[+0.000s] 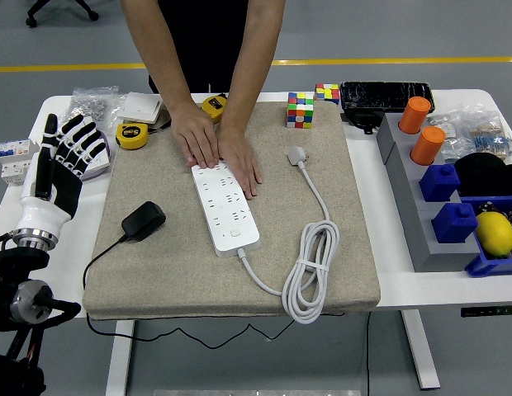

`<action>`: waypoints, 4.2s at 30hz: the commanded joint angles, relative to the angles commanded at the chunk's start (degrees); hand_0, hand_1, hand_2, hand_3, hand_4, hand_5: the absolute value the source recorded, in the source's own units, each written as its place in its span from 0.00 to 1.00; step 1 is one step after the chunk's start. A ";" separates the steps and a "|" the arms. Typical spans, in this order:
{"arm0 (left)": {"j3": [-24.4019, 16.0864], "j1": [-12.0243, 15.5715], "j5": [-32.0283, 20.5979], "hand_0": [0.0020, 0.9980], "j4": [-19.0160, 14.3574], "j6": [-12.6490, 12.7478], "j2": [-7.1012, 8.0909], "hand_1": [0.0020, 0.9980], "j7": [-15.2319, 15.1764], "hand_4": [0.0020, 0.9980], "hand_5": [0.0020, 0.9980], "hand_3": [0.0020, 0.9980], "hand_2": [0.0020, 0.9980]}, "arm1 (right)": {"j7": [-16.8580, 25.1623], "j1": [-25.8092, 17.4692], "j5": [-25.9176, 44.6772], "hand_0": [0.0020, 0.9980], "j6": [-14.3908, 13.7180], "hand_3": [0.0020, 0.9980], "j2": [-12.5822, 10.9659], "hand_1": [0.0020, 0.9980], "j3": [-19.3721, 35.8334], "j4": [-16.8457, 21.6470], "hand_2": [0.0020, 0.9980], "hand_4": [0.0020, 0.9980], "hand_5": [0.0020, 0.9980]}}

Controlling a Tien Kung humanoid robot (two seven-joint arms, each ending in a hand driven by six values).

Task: Pick up the plug,place it near the board,insert it into the board,press the button

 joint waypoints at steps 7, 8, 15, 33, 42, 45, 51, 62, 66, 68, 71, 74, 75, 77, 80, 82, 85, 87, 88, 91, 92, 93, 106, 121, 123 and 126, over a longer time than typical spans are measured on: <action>3.31 -0.61 10.80 1.00 0.04 -1.97 1.20 1.00 2.86 1.00 0.15 0.97 1.00 | -0.05 -0.14 -0.17 0.83 0.02 0.76 -0.08 0.73 -0.01 0.00 0.72 1.00 0.98; 4.03 -0.88 12.69 1.00 0.32 -2.27 1.39 1.00 3.31 1.00 0.15 0.97 1.00 | -0.04 -0.12 -0.10 0.83 0.01 0.76 -0.09 0.73 -0.12 0.00 0.72 1.00 0.98; 7.99 -3.67 27.04 1.00 3.24 -3.48 2.94 1.00 6.52 1.00 0.16 1.00 1.00 | -0.05 0.03 -0.06 0.83 0.01 0.76 -0.22 0.73 -0.27 0.00 0.72 1.00 0.98; 12.04 -8.88 41.30 1.00 14.80 -2.09 2.66 1.00 6.33 1.00 0.16 0.99 1.00 | -0.07 0.06 0.12 0.83 -0.09 0.76 -0.18 0.73 -0.06 0.00 0.72 1.00 0.99; 10.86 -9.10 43.97 1.00 17.14 -1.75 2.11 1.00 5.86 1.00 0.14 0.86 1.00 | -0.06 0.17 0.12 0.83 -0.10 0.76 -0.07 0.73 0.19 0.00 0.72 1.00 0.99; 9.82 -8.40 45.98 1.00 16.14 -1.86 1.99 1.00 6.11 1.00 0.14 0.86 1.00 | 0.00 0.16 0.23 0.83 -0.13 0.76 -0.05 0.73 0.16 0.00 0.72 1.00 0.99; 7.37 -6.89 51.80 0.94 13.74 -1.55 2.17 0.92 6.96 1.00 0.13 0.74 0.82 | -0.04 0.04 -0.06 0.83 -0.09 0.76 0.00 0.73 0.55 0.00 0.72 1.00 0.99; 8.83 -5.57 57.96 0.62 13.28 1.78 2.17 0.53 6.39 1.00 0.07 0.48 0.43 | 0.87 0.12 1.96 0.83 -0.34 0.76 0.08 0.73 -1.62 0.00 0.72 1.00 0.99; 8.95 -5.83 61.49 0.46 13.38 2.77 2.22 0.34 6.31 1.00 0.04 0.38 0.31 | 1.13 0.20 2.53 0.83 -0.43 0.76 0.05 0.73 -2.29 0.00 0.72 1.00 0.99; 8.97 -5.76 63.83 0.46 13.11 3.60 2.26 0.34 6.44 1.00 0.04 0.38 0.31 | 1.01 0.20 2.24 0.83 -0.37 0.76 0.01 0.73 -2.04 0.00 0.72 1.00 0.99; 9.11 -5.51 63.42 0.46 12.90 4.36 2.32 0.34 6.67 1.00 0.04 0.38 0.31 | 0.58 0.10 1.11 0.83 -0.22 0.76 -0.06 0.73 -0.99 0.00 0.72 1.00 0.99; 9.59 -5.11 61.52 0.36 12.13 4.51 2.55 0.21 6.94 0.89 0.05 0.27 0.24 | 0.21 -0.03 0.06 0.83 -0.10 0.76 -0.14 0.73 0.02 0.00 0.72 1.00 0.99; 9.84 -5.05 60.90 0.36 11.88 4.41 2.69 0.21 6.98 0.89 0.05 0.27 0.24 | 0.15 -0.06 -0.13 0.83 -0.08 0.76 -0.16 0.73 0.21 0.00 0.72 1.00 0.99; 10.25 -5.04 60.35 0.36 11.40 4.31 3.00 0.21 6.96 0.89 0.05 0.27 0.24 | 0.05 -0.08 -0.36 0.83 -0.04 0.76 -0.17 0.73 0.41 0.00 0.72 1.00 0.99; 11.38 -5.39 58.58 0.33 10.37 4.13 3.62 0.18 6.90 0.84 0.04 0.26 0.22 | 0.10 -0.06 -0.16 0.83 -0.03 0.76 -0.18 0.72 0.13 0.00 0.72 1.00 0.99; 11.90 -5.64 58.03 0.33 9.89 4.07 3.87 0.18 6.90 0.84 0.04 0.26 0.22 | 0.11 -0.02 -0.09 0.83 -0.03 0.76 -0.17 0.72 0.02 0.00 0.72 1.00 0.99; 13.54 -6.61 56.66 0.33 8.77 3.78 4.42 0.18 6.90 0.84 0.04 0.26 0.22 | 0.19 0.13 0.22 0.83 -0.07 0.76 -0.22 0.73 -0.39 0.00 0.72 1.00 0.99; 14.93 -7.46 56.09 0.33 8.27 3.36 4.85 0.18 6.89 0.84 0.04 0.26 0.22 | 0.16 0.20 0.26 0.83 -0.07 0.76 -0.25 0.73 -0.42 0.00 0.72 1.00 0.99; 15.80 -8.12 55.94 0.33 8.10 3.19 5.11 0.18 6.89 0.84 0.04 0.26 0.22 | 0.16 0.22 0.25 0.83 -0.07 0.76 -0.27 0.73 -0.45 0.00 0.72 1.00 0.99; 18.11 -10.15 55.55 0.34 8.24 2.98 5.73 0.19 6.82 0.84 0.04 0.26 0.22 | 0.12 0.22 0.17 0.83 -0.07 0.76 -0.35 0.72 -0.42 0.00 0.72 1.00 0.99; 18.53 -10.54 55.54 0.34 8.33 2.97 5.84 0.19 6.81 0.84 0.04 0.26 0.22 | 0.11 0.21 0.14 0.83 -0.06 0.76 -0.36 0.72 -0.41 0.00 0.72 1.00 0.99; 19.69 -11.61 55.41 0.34 8.91 3.10 6.07 0.19 6.67 0.84 0.04 0.26 0.22 | 0.06 0.20 0.16 0.83 -0.07 0.76 -0.38 0.72 -0.42 0.00 0.72 1.00 0.99; 29.80 -20.53 56.11 0.34 19.93 6.63 5.69 0.19 2.83 0.84 0.04 0.26 0.22 | -0.16 0.39 0.47 0.83 -0.18 0.76 -0.29 0.72 -0.70 0.00 0.72 1.00 0.99; 29.10 -21.34 56.97 0.35 22.37 6.67 6.88 0.19 2.23 0.84 0.04 0.28 0.22 | -0.06 0.56 0.46 0.83 -0.18 0.76 -0.29 0.72 -0.35 0.00 0.72 1.00 0.99; 29.54 -21.57 56.79 0.35 22.40 6.51 7.22 0.19 2.24 0.84 0.04 0.28 0.22 | 0.01 0.69 0.60 0.83 -0.21 0.76 -0.35 0.72 -0.47 0.00 0.72 1.00 0.99; 29.88 -21.75 56.81 0.35 22.43 6.22 7.47 0.19 2.21 0.84 0.04 0.28 0.22 | 0.01 0.71 0.60 0.83 -0.21 0.76 -0.37 0.72 -0.45 0.00 0.72 1.00 0.99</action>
